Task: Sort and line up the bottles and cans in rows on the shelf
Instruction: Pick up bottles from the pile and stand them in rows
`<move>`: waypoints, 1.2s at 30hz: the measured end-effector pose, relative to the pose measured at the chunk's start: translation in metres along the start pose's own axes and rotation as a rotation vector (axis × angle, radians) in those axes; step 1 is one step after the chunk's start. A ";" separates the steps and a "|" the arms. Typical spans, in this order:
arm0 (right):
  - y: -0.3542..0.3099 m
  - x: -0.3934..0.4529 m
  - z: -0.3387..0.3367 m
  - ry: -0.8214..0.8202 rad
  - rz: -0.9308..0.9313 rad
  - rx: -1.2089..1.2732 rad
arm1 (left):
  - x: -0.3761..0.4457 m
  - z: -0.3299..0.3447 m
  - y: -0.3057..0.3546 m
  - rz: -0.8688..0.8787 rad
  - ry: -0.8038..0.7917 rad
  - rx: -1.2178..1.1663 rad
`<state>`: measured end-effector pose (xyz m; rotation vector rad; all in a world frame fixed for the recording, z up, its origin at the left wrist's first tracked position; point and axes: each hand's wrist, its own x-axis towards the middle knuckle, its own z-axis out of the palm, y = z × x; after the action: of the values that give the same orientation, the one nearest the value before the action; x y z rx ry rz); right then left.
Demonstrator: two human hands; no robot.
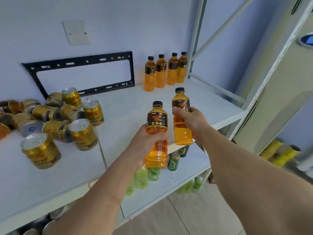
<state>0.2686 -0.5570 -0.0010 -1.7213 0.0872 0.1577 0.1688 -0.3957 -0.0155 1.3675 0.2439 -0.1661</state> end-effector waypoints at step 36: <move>-0.034 0.464 -0.101 -0.306 -0.157 0.009 | 0.378 0.159 0.077 -0.003 0.496 0.026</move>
<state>0.7379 -0.6369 -0.0242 -1.6687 -0.2715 0.3014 0.5653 -0.5268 -0.0147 1.4193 0.6592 0.1735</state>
